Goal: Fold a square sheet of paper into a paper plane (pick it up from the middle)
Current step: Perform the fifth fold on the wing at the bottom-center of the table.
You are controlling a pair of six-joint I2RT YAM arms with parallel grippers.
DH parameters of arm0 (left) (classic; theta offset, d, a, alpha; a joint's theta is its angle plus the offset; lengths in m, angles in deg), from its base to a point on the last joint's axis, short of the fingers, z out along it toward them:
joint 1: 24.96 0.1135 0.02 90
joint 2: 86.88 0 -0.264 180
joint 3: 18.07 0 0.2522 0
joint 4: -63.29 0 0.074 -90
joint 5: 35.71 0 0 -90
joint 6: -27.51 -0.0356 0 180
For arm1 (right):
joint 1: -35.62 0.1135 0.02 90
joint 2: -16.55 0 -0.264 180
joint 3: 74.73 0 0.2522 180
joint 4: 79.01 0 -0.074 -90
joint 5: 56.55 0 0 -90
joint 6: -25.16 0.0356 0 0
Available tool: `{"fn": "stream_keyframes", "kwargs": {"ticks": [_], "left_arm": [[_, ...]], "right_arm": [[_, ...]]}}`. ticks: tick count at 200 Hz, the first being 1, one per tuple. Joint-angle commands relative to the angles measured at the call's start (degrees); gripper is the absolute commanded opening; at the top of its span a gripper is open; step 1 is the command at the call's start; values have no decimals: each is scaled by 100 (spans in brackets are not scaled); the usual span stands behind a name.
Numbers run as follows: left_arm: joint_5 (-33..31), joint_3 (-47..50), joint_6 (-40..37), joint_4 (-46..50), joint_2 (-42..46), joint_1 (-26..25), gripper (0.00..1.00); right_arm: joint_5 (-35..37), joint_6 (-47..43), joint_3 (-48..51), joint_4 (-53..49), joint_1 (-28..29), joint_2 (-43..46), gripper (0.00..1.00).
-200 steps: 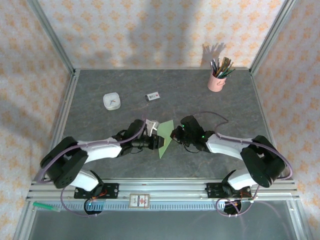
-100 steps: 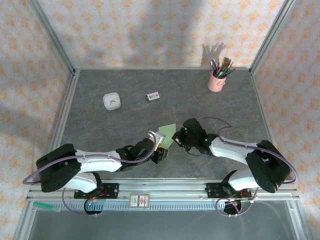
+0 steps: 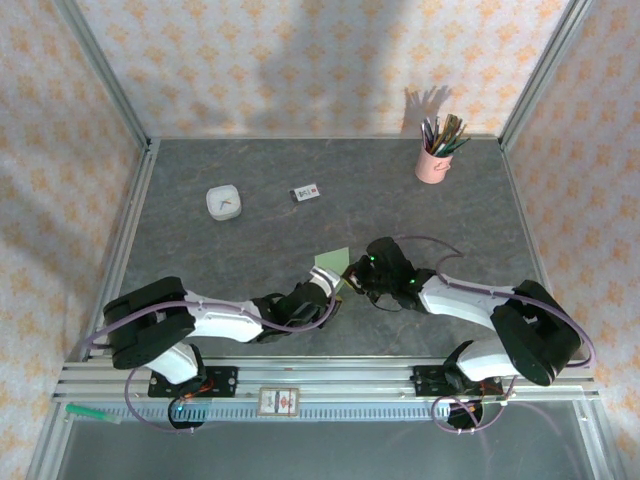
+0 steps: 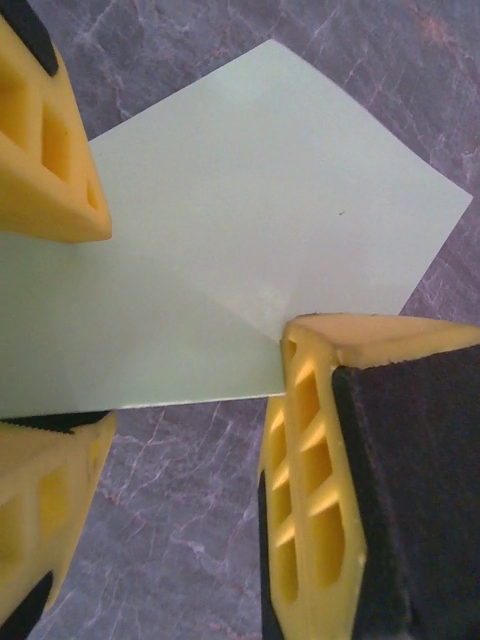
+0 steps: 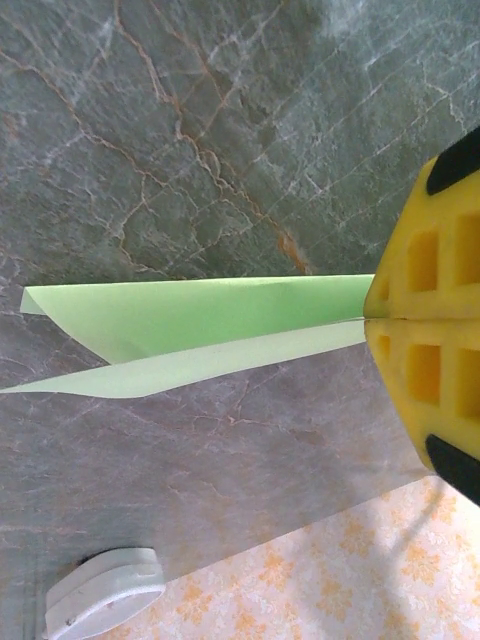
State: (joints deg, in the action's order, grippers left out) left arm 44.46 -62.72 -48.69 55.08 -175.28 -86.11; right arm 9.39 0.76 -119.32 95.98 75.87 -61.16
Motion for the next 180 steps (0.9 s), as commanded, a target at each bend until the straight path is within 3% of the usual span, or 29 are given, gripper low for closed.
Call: {"fn": "stream_keyframes", "kwargs": {"ticks": [1,65,120,180], "left_arm": [[-348,-185,-185,-114,-102,-41,45],[-385,-268,-211,-152,-229,-38,33],[-270,-256,-169,-175,-269,-46,16],[-8,-122,53,-386,-284,-32,8]], "right_arm": [[0,72,66,94,37,37,0],[-46,104,83,192,61,-82,0],[-65,137,103,285,80,-144,0],[-15,129,154,305,72,-74,5]]}}
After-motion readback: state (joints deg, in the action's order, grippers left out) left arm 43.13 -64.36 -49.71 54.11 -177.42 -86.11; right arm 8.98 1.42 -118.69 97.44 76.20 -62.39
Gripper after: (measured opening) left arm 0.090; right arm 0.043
